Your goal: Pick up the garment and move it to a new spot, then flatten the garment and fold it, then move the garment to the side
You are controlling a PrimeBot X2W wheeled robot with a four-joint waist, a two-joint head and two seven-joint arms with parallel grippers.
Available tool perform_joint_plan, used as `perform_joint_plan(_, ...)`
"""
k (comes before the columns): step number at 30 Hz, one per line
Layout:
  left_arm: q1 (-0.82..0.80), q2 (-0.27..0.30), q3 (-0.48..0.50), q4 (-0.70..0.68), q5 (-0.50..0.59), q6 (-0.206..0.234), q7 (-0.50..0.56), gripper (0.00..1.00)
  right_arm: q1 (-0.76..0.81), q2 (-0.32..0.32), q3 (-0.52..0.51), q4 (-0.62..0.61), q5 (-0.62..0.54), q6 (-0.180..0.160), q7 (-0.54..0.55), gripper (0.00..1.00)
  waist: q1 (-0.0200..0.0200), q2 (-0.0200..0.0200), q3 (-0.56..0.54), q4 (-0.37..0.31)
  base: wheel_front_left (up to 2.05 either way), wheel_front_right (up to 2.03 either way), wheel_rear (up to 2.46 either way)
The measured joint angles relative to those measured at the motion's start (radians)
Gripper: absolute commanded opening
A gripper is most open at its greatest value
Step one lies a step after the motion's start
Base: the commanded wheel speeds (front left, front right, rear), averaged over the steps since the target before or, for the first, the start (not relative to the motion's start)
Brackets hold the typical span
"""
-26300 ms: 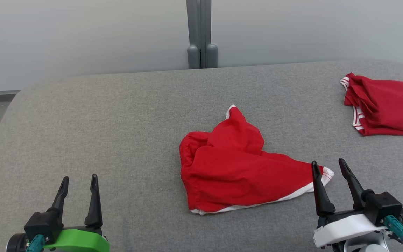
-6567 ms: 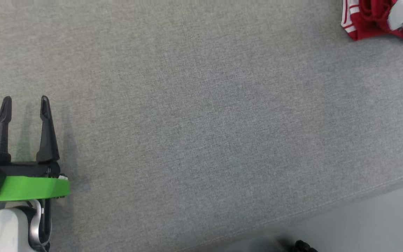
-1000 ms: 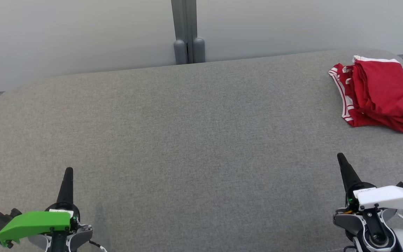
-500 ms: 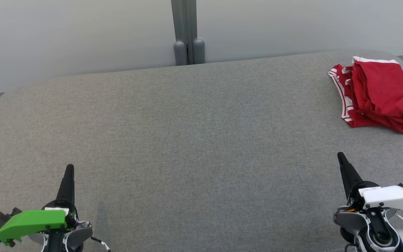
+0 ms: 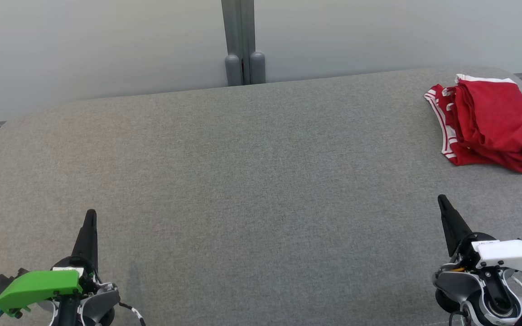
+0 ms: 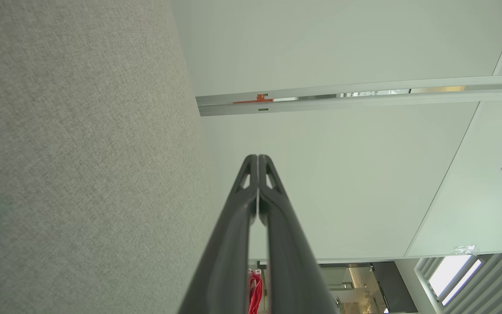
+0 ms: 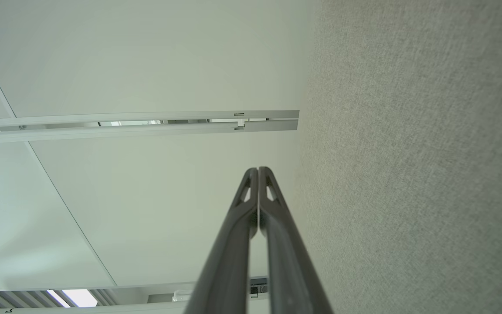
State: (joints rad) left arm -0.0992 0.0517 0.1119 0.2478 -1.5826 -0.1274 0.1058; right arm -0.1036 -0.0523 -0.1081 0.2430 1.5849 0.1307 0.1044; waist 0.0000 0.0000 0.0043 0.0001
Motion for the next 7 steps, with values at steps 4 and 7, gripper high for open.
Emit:
perform_joint_plan(4, -0.002, -0.001, 0.001, -0.001, -0.027, 0.000, 0.008, 0.00, 0.000, 0.000, -0.003, 0.000, 0.025, 0.000, 0.009, 0.00, 0.0000, 0.0000, -0.001, 0.000, 0.00, 0.00, 0.00)
perform_joint_plan(7, -0.004, -0.001, 0.001, -0.001, -0.029, 0.000, 0.008, 0.00, -0.001, 0.000, -0.004, 0.001, 0.026, 0.000, 0.009, 0.00, 0.0000, 0.0000, -0.001, 0.000, 0.00, 0.00, 0.00)
